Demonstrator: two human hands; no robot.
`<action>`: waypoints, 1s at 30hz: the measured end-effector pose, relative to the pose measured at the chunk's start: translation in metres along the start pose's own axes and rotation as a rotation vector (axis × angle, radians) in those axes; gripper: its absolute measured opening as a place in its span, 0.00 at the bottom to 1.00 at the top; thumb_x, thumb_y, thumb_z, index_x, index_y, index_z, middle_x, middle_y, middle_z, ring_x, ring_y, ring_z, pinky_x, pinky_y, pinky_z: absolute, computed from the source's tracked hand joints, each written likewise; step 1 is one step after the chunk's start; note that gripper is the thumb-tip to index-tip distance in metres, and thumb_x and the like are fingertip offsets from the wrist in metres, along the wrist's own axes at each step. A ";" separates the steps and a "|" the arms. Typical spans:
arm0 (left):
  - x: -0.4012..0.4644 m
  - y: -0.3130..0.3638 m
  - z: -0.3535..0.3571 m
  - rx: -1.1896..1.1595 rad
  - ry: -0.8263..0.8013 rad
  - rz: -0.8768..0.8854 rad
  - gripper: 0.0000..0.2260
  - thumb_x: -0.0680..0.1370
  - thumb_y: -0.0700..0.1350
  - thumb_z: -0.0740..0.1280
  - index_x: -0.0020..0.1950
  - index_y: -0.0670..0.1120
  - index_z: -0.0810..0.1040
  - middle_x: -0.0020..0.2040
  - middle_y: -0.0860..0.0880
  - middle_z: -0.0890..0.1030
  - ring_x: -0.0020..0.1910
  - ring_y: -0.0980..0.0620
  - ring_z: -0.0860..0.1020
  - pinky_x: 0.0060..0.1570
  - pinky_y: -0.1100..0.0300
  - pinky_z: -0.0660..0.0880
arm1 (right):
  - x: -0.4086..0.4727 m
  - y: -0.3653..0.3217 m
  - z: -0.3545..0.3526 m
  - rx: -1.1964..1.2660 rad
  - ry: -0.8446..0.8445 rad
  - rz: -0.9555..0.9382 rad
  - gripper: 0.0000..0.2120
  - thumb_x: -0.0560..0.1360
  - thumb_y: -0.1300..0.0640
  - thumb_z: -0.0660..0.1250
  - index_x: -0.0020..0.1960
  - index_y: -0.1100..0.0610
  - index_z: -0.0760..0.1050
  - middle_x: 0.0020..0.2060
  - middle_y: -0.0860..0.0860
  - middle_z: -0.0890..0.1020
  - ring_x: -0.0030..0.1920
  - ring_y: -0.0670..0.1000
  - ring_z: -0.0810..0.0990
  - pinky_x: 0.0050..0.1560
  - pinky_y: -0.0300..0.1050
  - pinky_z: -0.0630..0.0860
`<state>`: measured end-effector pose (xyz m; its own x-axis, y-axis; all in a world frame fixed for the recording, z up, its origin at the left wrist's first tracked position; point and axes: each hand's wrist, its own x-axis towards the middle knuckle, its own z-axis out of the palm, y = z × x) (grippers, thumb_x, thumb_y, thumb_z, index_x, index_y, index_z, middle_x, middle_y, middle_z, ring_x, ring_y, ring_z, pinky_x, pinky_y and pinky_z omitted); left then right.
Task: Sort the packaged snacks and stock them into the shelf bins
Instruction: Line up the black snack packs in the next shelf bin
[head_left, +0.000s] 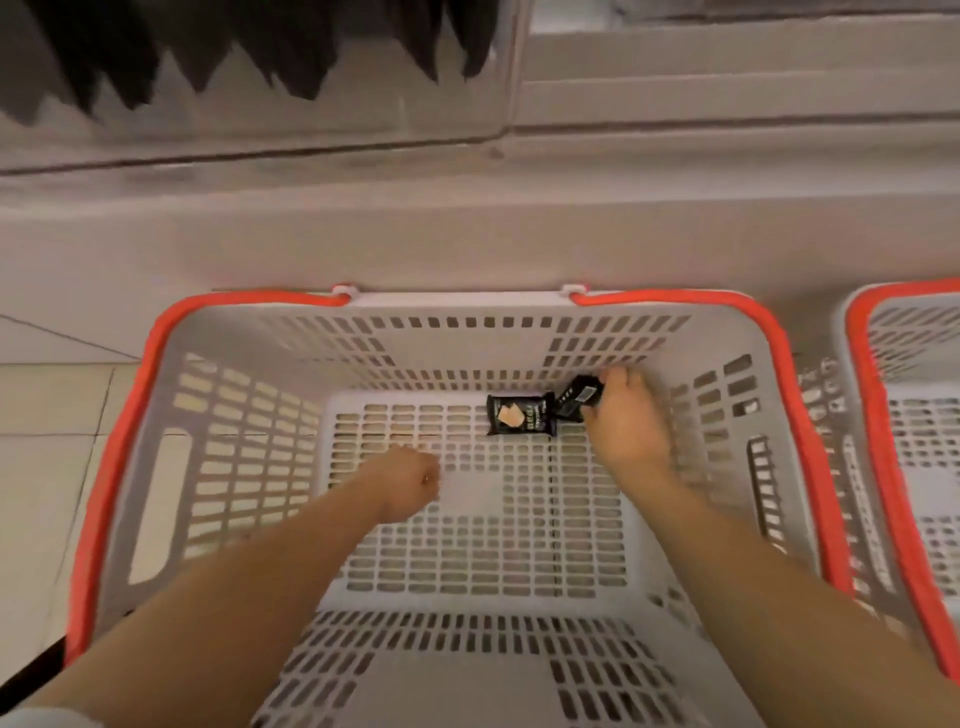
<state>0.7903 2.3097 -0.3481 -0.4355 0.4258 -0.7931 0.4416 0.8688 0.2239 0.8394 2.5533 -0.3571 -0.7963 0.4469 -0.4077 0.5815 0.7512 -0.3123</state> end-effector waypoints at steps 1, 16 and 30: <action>0.004 0.001 0.005 -0.078 0.017 -0.008 0.08 0.80 0.46 0.56 0.47 0.46 0.72 0.47 0.44 0.78 0.41 0.49 0.71 0.44 0.56 0.71 | 0.000 0.002 0.005 -0.019 0.005 -0.006 0.17 0.77 0.62 0.61 0.65 0.61 0.65 0.62 0.59 0.70 0.62 0.59 0.70 0.58 0.53 0.71; 0.000 0.054 0.035 -0.132 0.573 0.244 0.28 0.78 0.54 0.61 0.74 0.46 0.57 0.72 0.49 0.62 0.72 0.50 0.60 0.71 0.57 0.57 | -0.051 -0.010 0.025 0.571 -0.198 -0.209 0.12 0.72 0.56 0.68 0.41 0.49 0.65 0.33 0.44 0.75 0.31 0.39 0.72 0.31 0.33 0.68; -0.033 0.012 0.023 -1.963 0.193 -0.289 0.10 0.79 0.45 0.62 0.57 0.42 0.75 0.49 0.42 0.83 0.39 0.47 0.83 0.38 0.57 0.79 | 0.007 -0.020 0.049 0.089 -0.181 -0.316 0.20 0.78 0.51 0.61 0.67 0.58 0.68 0.66 0.55 0.71 0.66 0.56 0.67 0.64 0.51 0.68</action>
<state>0.8279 2.3007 -0.3322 -0.4456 0.1471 -0.8831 -0.8945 -0.1142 0.4323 0.8300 2.5177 -0.3959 -0.9010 0.1010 -0.4218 0.3307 0.7893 -0.5174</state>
